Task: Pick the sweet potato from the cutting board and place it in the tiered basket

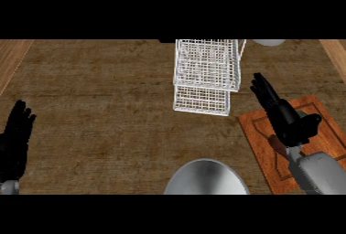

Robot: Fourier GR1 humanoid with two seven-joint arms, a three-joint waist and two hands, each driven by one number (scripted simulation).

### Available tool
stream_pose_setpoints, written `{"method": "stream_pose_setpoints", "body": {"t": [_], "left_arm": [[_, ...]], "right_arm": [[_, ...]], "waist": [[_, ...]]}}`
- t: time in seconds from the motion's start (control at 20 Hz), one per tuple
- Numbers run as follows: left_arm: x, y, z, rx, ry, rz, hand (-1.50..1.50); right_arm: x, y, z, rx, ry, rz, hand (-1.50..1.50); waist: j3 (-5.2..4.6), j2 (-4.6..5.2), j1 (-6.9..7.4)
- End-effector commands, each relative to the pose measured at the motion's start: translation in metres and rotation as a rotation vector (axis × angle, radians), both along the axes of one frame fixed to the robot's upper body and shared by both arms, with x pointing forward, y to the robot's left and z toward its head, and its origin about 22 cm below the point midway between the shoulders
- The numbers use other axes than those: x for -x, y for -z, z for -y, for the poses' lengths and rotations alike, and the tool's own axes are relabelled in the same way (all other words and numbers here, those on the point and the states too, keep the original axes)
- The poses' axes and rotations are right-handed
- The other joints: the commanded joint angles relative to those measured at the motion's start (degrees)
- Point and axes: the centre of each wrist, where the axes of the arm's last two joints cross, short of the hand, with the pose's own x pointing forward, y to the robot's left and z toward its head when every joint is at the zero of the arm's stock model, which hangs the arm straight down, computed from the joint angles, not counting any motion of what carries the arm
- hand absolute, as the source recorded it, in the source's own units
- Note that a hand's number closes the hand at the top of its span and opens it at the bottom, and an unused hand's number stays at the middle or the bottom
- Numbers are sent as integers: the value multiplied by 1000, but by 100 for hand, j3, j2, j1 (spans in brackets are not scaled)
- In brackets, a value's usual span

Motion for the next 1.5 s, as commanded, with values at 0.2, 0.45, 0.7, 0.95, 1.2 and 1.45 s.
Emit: {"method": "stream_pose_setpoints", "body": {"t": [0.2, 0.45, 0.7, 0.95, 1.2, 1.45], "left_arm": [[4, 21, -4, -9, 118, -187, 0], [19, 36, -8, 34, 147, -288, 0], [15, 38, -10, 39, 152, -297, 0], [8, 29, -21, 42, 165, -294, 0], [7, 35, -4, 29, 208, -296, 0], [8, 43, -19, 45, 184, -297, 0]], "right_arm": [[19, 39, 60, -196, -412, -224, 150], [43, 34, 104, -295, -504, 63, -150], [20, -34, 150, 504, -330, 155, -150], [27, -46, 169, 904, -339, 168, -150], [26, -48, 151, 1056, -541, -27, -150], [21, -65, 104, 1046, -541, -1, -150]], "waist": [[22, 50, 90], [18, -91, -136], [-32, -131, -126], [-21, -97, 24], [-25, -98, 112], [-22, -116, 45]]}}
